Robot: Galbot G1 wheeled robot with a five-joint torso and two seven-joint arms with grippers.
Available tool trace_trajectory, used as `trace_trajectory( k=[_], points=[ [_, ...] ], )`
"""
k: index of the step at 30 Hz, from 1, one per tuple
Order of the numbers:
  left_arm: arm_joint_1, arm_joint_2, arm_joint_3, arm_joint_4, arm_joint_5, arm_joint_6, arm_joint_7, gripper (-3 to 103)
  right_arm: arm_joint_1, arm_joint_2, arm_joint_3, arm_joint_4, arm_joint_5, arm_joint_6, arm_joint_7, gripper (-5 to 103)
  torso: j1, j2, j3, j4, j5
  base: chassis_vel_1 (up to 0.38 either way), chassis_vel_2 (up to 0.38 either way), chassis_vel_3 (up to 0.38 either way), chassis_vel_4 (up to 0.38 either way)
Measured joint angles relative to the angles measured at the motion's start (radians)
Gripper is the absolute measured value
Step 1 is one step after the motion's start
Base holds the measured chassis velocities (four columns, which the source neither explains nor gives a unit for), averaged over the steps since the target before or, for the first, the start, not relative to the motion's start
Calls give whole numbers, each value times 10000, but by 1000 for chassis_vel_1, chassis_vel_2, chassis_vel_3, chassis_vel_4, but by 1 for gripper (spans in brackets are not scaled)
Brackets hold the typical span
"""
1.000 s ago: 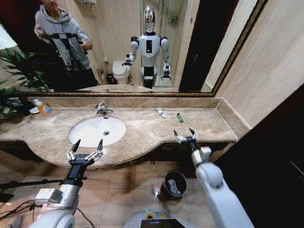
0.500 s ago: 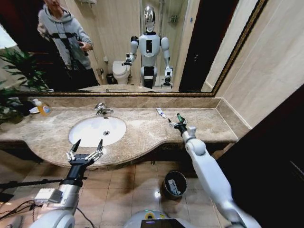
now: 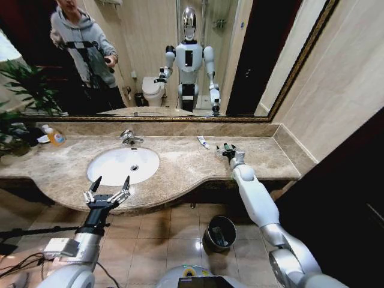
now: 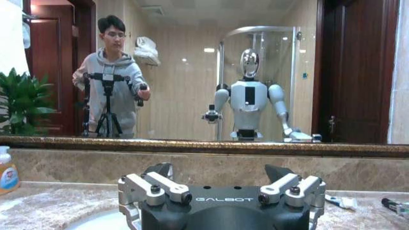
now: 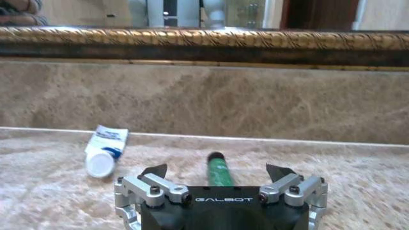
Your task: Pick up the trash from the sink and place it in the trash bin.
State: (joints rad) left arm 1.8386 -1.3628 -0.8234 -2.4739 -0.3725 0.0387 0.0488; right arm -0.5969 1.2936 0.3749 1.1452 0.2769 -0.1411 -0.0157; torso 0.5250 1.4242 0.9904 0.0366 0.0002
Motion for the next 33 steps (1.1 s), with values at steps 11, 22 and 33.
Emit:
trace_trajectory(
  k=[11, 22, 33],
  points=[
    [0, 0, 0, 1, 0, 0, 0, 100, -120, -91, 95, -118, 14, 8, 4, 73, 0, 0, 0, 1, -1, 0, 0, 0, 0],
    [0, 0, 0, 0, 0, 0, 0, 100, -327, -38, 109, 143, 1, -69, -9, 30, 0, 0, 0, 1, -1, 0, 0, 0, 0],
    [0, 0, 0, 0, 0, 0, 0, 100, -464, -27, 66, 604, -45, -234, 50, 2, 0, 0, 0, 2, -2, 0, 0, 0, 0]
  ],
)
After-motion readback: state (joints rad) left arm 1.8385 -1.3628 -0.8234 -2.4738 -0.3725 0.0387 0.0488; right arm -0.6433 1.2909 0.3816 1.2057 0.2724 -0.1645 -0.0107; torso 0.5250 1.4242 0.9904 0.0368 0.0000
